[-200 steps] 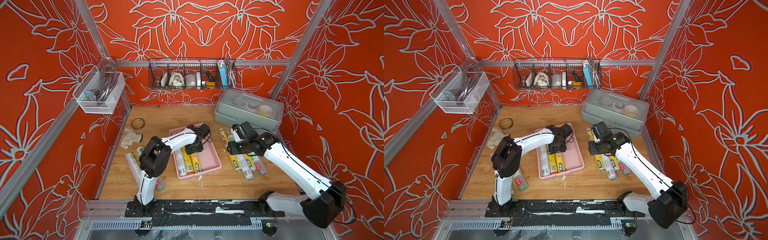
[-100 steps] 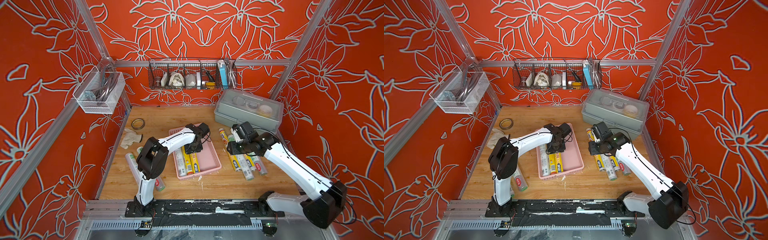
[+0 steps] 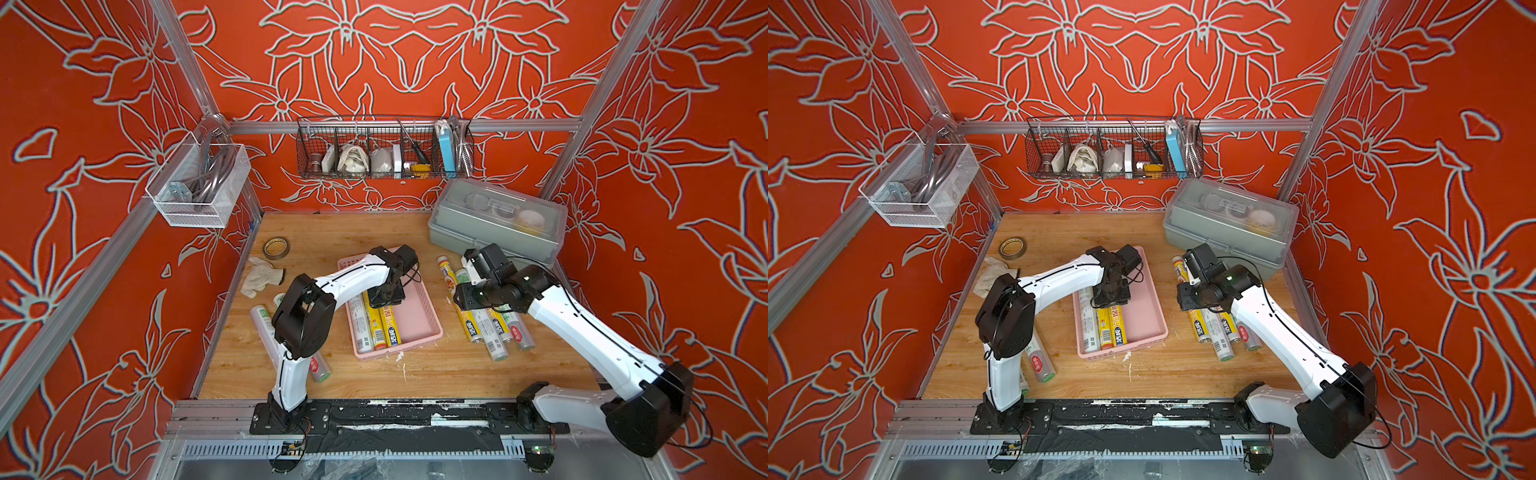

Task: Put the plastic wrap into the basket
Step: Place the plastic wrap in the basket.

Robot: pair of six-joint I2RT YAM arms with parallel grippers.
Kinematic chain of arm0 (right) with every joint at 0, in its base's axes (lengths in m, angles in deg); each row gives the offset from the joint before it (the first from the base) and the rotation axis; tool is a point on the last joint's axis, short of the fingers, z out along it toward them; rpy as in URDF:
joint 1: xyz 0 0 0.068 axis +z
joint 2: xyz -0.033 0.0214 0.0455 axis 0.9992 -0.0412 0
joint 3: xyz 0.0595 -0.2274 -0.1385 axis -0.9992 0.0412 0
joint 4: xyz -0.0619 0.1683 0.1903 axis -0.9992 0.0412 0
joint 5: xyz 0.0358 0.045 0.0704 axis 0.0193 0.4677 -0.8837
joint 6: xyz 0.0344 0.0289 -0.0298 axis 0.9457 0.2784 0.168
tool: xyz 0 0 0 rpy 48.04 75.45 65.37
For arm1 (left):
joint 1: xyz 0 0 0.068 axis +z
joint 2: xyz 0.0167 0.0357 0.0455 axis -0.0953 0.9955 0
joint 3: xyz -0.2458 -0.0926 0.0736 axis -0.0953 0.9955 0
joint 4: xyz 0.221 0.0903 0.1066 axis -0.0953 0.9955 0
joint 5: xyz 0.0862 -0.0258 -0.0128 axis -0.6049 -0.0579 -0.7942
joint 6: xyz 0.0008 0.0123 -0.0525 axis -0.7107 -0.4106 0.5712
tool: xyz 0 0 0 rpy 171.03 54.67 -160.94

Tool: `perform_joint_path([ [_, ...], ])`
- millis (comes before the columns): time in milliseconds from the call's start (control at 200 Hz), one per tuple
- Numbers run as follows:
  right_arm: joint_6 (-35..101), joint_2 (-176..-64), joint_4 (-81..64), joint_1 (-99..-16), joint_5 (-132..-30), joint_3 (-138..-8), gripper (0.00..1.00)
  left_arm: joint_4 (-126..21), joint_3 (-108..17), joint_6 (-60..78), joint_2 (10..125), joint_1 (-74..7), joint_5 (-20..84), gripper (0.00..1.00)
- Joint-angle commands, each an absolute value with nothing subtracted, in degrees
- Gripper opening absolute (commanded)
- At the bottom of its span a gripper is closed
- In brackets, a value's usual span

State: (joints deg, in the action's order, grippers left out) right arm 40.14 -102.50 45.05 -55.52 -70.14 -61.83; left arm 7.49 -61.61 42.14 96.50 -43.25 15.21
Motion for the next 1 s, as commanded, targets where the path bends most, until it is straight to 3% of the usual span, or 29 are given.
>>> perform_joint_path([
  [0,40.17,-101.44,46.06,-55.98,-70.64,-60.96,0.57,9.6,-61.17,42.49,97.06,-43.44,15.62,0.46],
  [225,40.08,-101.83,45.97,-56.08,-69.77,-60.7,0.57,11.1,-62.2,42.14,97.02,-43.44,13.88,0.54],
  [596,38.77,-102.75,45.21,-56.92,-68.98,-60.05,0.58,12.58,-63.31,39.58,91.86,-43.52,11.79,0.53],
  [996,36.18,-108.29,44.75,-62.24,-68.51,-57.76,0.59,5.88,-53.0,29.78,69.91,-43.22,10.17,0.53],
])
